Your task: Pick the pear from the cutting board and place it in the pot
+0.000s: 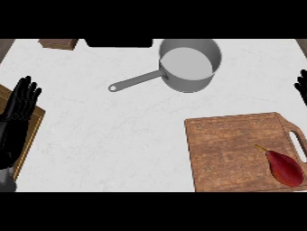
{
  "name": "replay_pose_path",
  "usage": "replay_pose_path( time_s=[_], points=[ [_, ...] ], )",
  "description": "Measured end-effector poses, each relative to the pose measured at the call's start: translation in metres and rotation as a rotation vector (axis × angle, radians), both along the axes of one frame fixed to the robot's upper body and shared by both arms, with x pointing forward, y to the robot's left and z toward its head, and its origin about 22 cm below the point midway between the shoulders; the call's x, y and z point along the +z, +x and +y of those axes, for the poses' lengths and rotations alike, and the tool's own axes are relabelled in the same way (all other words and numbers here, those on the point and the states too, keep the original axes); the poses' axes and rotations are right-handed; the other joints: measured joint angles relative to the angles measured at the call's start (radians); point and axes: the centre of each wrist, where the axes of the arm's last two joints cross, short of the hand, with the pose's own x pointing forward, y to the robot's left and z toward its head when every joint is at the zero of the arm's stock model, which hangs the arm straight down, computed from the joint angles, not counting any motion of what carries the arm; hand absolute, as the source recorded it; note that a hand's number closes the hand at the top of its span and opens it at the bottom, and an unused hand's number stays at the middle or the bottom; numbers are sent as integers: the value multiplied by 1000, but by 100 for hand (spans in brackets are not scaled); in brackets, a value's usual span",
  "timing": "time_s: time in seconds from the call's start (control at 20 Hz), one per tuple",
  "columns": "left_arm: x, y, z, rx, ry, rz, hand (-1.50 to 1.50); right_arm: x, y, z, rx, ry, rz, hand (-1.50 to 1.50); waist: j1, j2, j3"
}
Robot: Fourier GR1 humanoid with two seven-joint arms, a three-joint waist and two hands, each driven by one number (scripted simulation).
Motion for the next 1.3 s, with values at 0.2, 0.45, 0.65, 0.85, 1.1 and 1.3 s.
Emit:
replay_pose_path(
  time_s=[0.2,0.45,0.65,0.85,1.1,1.3],
  points=[
    [-21,-1,-10,-34,3,142,0,-13,-6,4,198,-35,99,150,-3,-6,9],
    [-58,-13,-28,-96,-13,395,0,-5,-11,3,300,-184,-3,-150,-33,-12,14],
    [-69,-12,-37,-117,-28,492,0,-24,-28,-3,294,-15,-223,-150,-47,-17,17],
    [-69,-4,-45,-146,-27,538,0,-24,-52,-28,326,79,-334,-150,-30,-18,15],
    [-72,3,-56,-167,-24,555,0,13,-68,-54,380,-38,-214,-150,-16,-19,13],
    [-76,4,-60,-174,-19,559,0,42,-68,-58,394,-122,-59,-150,-8,-19,12]
  ],
)
